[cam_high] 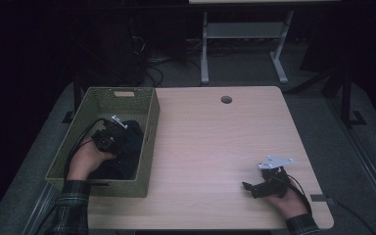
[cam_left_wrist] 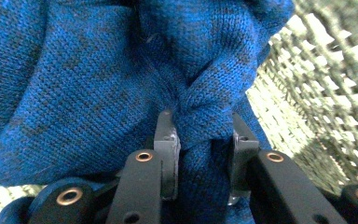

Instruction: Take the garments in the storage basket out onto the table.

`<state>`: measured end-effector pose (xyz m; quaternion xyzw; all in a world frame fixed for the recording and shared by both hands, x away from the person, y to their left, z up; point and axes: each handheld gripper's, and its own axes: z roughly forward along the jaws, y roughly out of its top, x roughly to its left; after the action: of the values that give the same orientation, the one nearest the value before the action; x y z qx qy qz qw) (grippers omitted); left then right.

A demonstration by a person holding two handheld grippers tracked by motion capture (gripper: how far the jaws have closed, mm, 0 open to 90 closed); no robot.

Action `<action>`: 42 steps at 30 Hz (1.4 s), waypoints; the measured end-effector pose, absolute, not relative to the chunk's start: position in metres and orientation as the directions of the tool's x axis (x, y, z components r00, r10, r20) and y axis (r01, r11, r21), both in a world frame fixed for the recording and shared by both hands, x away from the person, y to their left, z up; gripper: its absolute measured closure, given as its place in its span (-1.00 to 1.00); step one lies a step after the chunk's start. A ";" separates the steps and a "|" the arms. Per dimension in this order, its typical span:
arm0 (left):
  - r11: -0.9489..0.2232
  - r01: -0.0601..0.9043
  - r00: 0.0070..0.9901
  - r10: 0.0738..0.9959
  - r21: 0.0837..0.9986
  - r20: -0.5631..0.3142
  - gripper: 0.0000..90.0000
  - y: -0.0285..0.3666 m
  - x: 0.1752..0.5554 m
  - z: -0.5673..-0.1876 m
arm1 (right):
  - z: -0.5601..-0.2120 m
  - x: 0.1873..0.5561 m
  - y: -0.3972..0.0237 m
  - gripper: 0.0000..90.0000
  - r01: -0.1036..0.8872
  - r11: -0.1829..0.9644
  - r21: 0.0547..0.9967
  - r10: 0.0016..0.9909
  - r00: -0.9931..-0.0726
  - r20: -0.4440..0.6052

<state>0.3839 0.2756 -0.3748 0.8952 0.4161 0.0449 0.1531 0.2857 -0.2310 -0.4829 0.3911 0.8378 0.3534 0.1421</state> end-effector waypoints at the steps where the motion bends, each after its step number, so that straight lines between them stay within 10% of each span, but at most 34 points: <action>1: -0.608 0.729 0.652 0.757 0.314 -0.046 0.58 0.276 0.384 -0.371 | -0.483 0.286 -0.231 -0.96 0.555 0.444 0.703 0.756 -0.654 0.038; 42: -0.585 0.676 0.618 0.781 0.449 0.087 0.59 0.286 0.378 -0.254 | -0.483 0.286 -0.231 -0.96 0.555 0.444 0.704 0.756 -0.654 0.038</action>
<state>0.3781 0.2864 -0.2536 0.8792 0.4142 0.1388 0.1901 0.2858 -0.2310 -0.4829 0.3911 0.8376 0.3538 0.1423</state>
